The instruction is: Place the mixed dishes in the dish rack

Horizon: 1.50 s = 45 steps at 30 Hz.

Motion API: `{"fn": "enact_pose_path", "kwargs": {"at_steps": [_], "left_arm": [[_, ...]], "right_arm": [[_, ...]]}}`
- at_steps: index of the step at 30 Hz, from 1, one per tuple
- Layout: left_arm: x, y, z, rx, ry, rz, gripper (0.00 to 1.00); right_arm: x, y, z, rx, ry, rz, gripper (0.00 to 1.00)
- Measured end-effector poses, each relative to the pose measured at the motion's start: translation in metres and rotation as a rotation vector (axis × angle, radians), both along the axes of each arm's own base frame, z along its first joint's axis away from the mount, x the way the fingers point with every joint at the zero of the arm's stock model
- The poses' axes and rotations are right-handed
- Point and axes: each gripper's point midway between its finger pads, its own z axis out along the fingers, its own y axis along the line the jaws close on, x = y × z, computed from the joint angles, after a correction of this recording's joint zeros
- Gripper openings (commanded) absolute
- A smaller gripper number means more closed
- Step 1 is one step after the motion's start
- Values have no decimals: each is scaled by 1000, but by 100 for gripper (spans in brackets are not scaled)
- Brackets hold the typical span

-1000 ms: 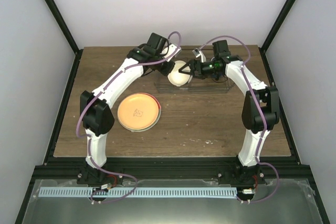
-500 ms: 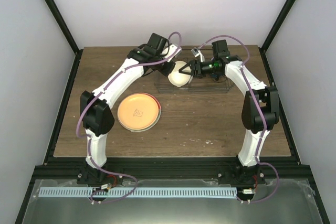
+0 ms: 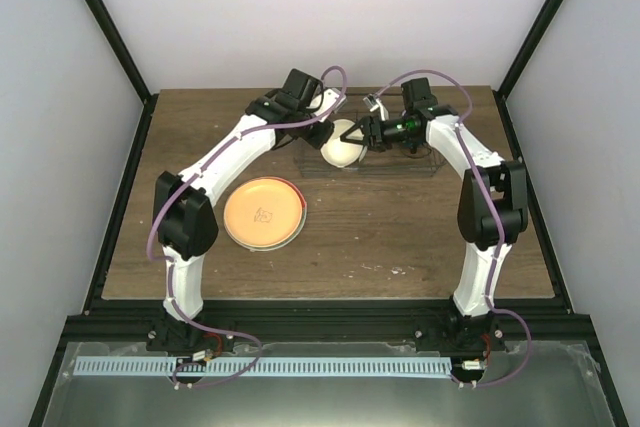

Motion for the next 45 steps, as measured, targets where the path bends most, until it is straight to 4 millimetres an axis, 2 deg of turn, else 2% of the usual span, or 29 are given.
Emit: {"fn": "enact_pose_path", "kwargs": {"at_steps": [6, 7, 8, 9, 11, 12, 15, 19, 21, 28, 31, 34, 37, 41, 45], "left_arm": [[4, -3, -1, -18, -11, 7, 48], [5, -2, -2, -19, -11, 10, 60], [5, -1, -4, -18, -8, 14, 67], [6, 0, -4, -18, -8, 17, 81], [8, 5, -8, -12, -4, 25, 96], [9, 8, -10, -8, 0, 35, 99], [13, 19, -16, 2, 7, 69, 100], [14, 33, -14, 6, -6, 118, 100], [16, 47, -5, 12, -22, 158, 100], [34, 105, 39, 27, -127, 340, 100], [33, 116, 53, 28, -161, 378, 100], [31, 119, 61, 25, -178, 389, 100], [27, 121, 57, 30, -170, 389, 100], [21, 124, 38, 51, -133, 386, 100], [17, 130, 23, 63, -99, 393, 100]], "right_arm": [[7, -1, 0, -23, 1, -12, 30], [8, -1, 1, -32, -3, -18, 30], [10, -2, 3, -42, -9, -24, 29], [12, -2, 4, -47, -16, -28, 29], [16, -4, 10, -67, -39, -41, 29], [19, -5, 13, -81, -52, -49, 29], [26, -9, 19, -122, -82, -76, 29], [30, -14, 16, -217, -92, -122, 28], [35, -22, 12, -284, -95, -161, 28], [53, -67, -10, -568, -105, -336, 27], [55, -89, -22, -727, -109, -407, 27], [54, -102, -29, -863, -127, -454, 27], [50, -108, -30, -994, -158, -481, 27], [52, -98, -25, -1133, -227, -495, 27], [53, -91, -43, -1249, -249, -478, 27]]}}
